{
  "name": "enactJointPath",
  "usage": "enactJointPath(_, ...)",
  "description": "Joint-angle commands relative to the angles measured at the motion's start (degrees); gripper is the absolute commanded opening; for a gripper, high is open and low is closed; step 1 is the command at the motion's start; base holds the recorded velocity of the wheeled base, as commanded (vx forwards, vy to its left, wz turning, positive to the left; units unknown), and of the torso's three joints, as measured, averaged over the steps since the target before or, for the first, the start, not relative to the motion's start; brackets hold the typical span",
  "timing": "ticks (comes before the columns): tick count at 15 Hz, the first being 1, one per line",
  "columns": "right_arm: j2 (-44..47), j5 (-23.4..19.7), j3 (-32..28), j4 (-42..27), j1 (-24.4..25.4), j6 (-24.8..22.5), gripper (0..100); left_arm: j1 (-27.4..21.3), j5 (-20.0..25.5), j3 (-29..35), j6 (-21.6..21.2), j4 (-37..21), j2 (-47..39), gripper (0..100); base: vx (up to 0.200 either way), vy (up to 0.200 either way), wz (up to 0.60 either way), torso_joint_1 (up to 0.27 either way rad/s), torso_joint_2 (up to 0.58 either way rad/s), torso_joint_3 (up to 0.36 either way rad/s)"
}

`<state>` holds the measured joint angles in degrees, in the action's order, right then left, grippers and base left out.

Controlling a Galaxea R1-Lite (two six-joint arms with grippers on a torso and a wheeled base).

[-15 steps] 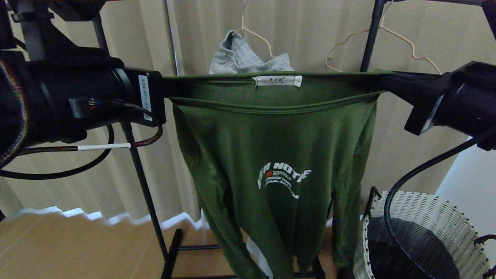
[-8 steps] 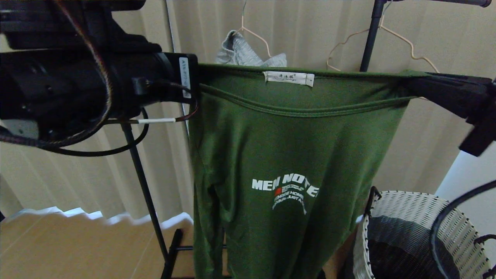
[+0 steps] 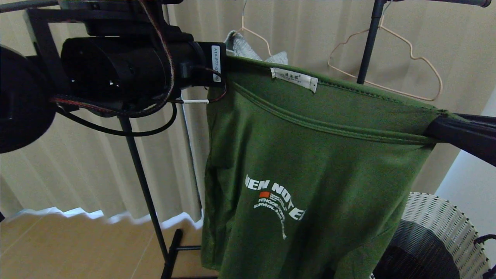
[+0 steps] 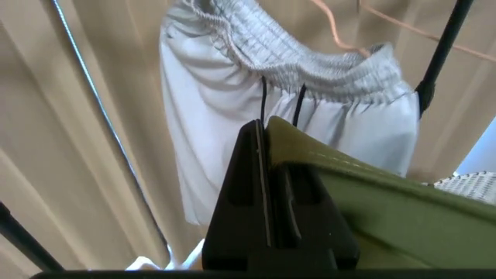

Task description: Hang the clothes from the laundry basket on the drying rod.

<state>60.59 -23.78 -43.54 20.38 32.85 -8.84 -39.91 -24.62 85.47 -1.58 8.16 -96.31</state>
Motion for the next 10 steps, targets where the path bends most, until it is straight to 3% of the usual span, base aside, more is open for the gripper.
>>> enactJointPath(1, -0.4, -0.1, 0.3, 0.0, 0.0, 0.0, 0, 0.0, -0.1, 0.0, 0.0, -0.1, -0.4, 0, 0.000, 0.000, 0.00, 0.000, 0.00, 0.000)
enactJointPath(4, 1.4, 1.3, -0.7, 0.1, -1.1, -0.2, 0, 0.0, -0.1, -2.4, -0.1, -1.7, 1.6, 0, 0.000, 0.000, 0.00, 0.000, 0.00, 0.000)
enactJointPath(7, 4.5, 5.2, -2.3, 0.2, -4.5, -0.2, 0, 0.0, 0.8, -4.3, -0.1, -8.4, 6.7, 0, 0.000, 0.000, 0.00, 0.000, 0.00, 0.000)
enactJointPath(10, 9.6, 6.2, -6.1, 0.4, -5.4, -0.1, 0, 0.0, 9.2, -6.9, -0.1, -16.4, 15.3, 0, 0.000, 0.000, 0.00, 0.000, 0.00, 0.000)
